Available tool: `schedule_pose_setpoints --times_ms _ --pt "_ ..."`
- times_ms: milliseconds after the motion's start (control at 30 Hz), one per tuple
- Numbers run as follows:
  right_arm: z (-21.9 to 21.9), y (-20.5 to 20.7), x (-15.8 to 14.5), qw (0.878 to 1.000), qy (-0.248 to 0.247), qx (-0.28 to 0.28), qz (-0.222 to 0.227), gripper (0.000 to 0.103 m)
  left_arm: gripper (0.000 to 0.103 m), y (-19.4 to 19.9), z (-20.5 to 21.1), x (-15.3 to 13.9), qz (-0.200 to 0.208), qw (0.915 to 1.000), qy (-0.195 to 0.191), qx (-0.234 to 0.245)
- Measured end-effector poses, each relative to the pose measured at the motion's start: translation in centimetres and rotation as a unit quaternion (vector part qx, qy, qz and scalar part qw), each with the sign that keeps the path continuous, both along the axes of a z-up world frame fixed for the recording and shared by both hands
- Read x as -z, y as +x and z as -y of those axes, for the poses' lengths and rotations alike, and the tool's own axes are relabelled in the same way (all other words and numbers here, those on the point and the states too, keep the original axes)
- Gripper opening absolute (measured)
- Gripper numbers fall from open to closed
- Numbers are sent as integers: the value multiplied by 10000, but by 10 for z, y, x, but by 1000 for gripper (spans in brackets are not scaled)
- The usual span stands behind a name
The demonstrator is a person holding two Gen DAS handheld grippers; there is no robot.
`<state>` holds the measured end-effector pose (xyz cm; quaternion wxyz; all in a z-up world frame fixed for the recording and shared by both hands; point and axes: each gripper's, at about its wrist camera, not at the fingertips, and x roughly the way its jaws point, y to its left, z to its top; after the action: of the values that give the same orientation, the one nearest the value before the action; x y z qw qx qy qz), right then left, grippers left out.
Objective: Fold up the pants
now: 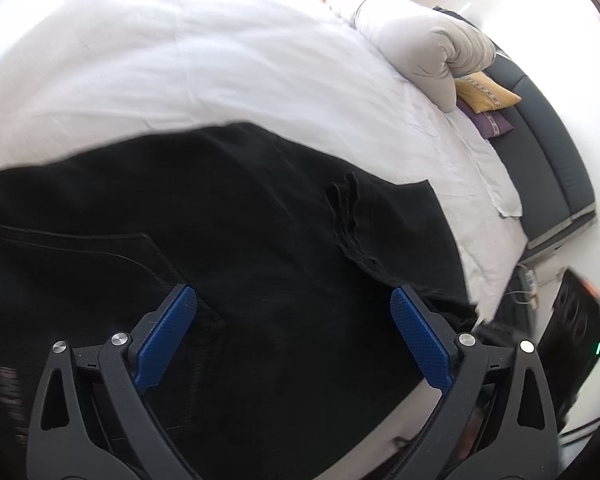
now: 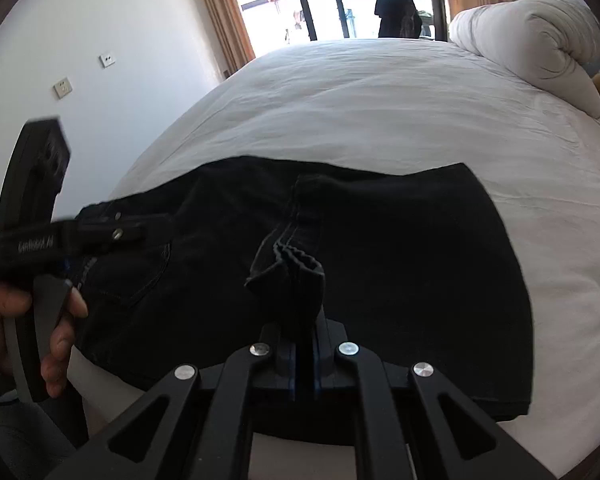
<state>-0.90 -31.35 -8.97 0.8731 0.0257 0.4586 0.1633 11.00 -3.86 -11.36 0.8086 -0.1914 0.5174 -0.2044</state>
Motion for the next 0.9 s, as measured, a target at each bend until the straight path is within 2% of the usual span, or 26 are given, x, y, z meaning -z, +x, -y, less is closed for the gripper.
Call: schedule_pose_setpoints --times_ms 67,167,367,433,500,533,567,667,900 --pt "-6 -2 0 10000 47 -44 8 7 99 8 4 8 -283 9991 -302 -47" --pt "-5 -2 -4 9999 8 15 108 7 102 22 9 15 -727 9935 -866 -114" --pt "-16 -6 -12 9995 -1 -13 322 7 102 47 15 29 -1268 9820 -1392 -151" --pt "-23 -9 -17 9992 41 -117 380 7 100 50 12 31 -1337 9793 -1514 -160" --pt "-34 -12 -22 9986 117 -283 434 7 81 51 9 30 -1300 9782 -1618 -82" --pt "-42 -14 -24 9982 119 -377 453 7 52 52 10 31 -1292 9792 -1564 -31" --pt "-50 -15 -24 9977 121 -483 461 7 29 52 7 32 -1313 9802 -1481 -12" --pt "-74 -16 -24 9965 108 -697 451 7 21 50 -8 32 -1223 9828 -1379 -92" --pt "-106 -20 -22 9951 179 -901 361 9 18 43 -43 27 -1088 9866 -1190 -236"
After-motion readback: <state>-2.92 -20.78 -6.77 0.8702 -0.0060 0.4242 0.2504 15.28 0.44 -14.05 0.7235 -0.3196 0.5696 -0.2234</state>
